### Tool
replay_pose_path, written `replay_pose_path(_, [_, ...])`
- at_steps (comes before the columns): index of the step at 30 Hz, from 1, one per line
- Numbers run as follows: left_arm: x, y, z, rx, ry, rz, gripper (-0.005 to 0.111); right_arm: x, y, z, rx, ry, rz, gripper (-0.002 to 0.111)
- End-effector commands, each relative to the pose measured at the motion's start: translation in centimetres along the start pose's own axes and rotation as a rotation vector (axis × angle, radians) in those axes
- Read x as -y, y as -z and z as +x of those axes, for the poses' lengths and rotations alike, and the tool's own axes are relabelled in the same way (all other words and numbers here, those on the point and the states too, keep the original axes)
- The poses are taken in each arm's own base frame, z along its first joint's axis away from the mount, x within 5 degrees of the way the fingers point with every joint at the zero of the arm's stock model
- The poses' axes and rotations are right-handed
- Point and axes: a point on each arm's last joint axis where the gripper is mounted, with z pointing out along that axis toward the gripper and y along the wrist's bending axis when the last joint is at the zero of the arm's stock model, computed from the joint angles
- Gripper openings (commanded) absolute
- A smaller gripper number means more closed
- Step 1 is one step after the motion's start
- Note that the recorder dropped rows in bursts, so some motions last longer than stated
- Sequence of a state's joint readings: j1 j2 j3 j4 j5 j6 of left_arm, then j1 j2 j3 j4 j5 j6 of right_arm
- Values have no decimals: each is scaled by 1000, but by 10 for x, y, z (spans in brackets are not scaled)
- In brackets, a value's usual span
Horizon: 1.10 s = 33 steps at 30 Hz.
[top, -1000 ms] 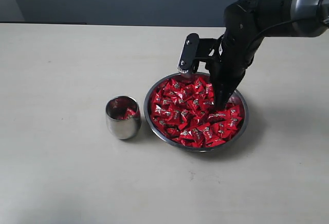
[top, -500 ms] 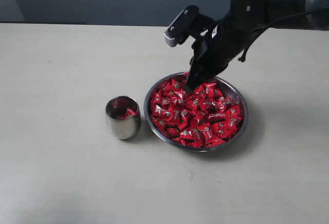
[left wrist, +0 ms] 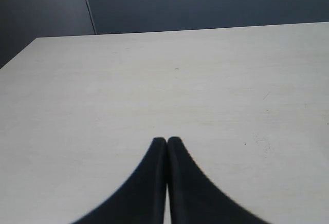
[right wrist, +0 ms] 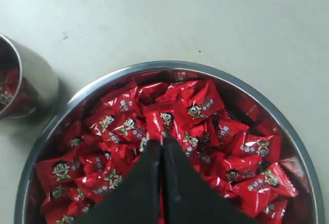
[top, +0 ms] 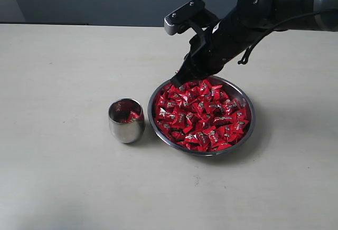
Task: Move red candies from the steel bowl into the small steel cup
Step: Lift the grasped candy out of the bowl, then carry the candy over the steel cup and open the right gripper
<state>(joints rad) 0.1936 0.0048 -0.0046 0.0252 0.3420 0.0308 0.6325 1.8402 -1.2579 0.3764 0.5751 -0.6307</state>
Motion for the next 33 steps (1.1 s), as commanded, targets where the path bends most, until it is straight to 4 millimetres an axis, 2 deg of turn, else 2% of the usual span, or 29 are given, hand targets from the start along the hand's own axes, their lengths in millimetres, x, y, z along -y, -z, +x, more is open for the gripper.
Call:
replay_pose_path(1, [0, 0, 1, 8, -2, 5, 0, -3, 4, -6, 38, -15, -5, -1])
replay_pose_path(11, [0, 0, 1, 8, -2, 5, 0, -58, -2, -26, 112, 88, -59, -1])
replay_pose_path(16, [0, 0, 1, 8, -2, 5, 0, -79, 1, -52, 168, 63, -135, -1])
replay_pose_path(22, [0, 0, 1, 8, -2, 5, 0, -83, -22, -46, 88, 22, -202, -1])
replay_pose_path(33, [0, 0, 1, 8, -2, 5, 0, -85, -22, -43, 55, 52, -223, -1])
